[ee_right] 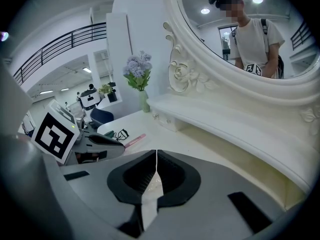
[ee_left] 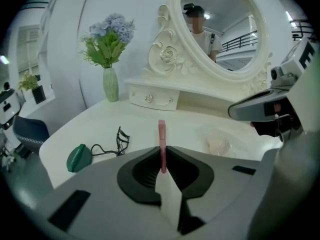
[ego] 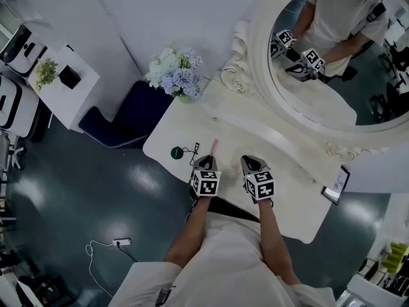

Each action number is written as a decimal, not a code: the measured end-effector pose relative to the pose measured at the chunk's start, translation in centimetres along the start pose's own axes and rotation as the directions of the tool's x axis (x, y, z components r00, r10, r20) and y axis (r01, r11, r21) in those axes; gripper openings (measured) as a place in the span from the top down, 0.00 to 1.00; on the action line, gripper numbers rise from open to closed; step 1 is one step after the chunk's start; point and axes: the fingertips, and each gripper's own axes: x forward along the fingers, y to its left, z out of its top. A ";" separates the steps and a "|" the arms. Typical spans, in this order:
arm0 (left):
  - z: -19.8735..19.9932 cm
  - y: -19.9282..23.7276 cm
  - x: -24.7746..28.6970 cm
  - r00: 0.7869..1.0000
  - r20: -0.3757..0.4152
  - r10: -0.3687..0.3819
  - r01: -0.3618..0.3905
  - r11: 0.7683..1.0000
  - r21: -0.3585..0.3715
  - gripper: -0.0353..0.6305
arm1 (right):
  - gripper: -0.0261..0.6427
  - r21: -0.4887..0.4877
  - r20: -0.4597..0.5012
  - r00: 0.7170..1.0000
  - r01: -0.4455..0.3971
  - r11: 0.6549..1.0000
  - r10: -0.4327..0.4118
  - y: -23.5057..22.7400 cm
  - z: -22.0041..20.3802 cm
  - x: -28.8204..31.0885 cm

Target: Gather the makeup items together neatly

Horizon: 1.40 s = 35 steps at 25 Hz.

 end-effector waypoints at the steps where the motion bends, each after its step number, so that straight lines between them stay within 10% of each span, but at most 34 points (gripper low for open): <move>1: 0.0 0.4 -0.1 1.000 -0.001 0.012 -0.012 1.000 -0.020 0.88 | 0.90 -0.001 0.000 1.000 -0.002 1.000 0.002 0.0 0.0 0.0; 7: -1.4 1.9 -0.4 0.998 -0.040 0.056 -0.060 0.992 -0.107 0.88 | 0.90 0.003 0.003 1.000 -0.008 1.000 0.008 -0.1 0.2 0.2; 21: -0.4 1.4 -1.2 0.995 -0.003 0.097 -0.097 0.995 -0.005 0.80 | 0.90 0.033 -0.006 1.000 -0.002 0.999 0.002 -0.5 -0.7 0.3; 35: 2.2 -11.0 1.9 0.981 -0.009 -0.193 0.193 0.975 0.106 0.65 | 0.90 0.143 0.005 0.991 0.131 0.981 -0.133 -5.7 -3.3 -4.0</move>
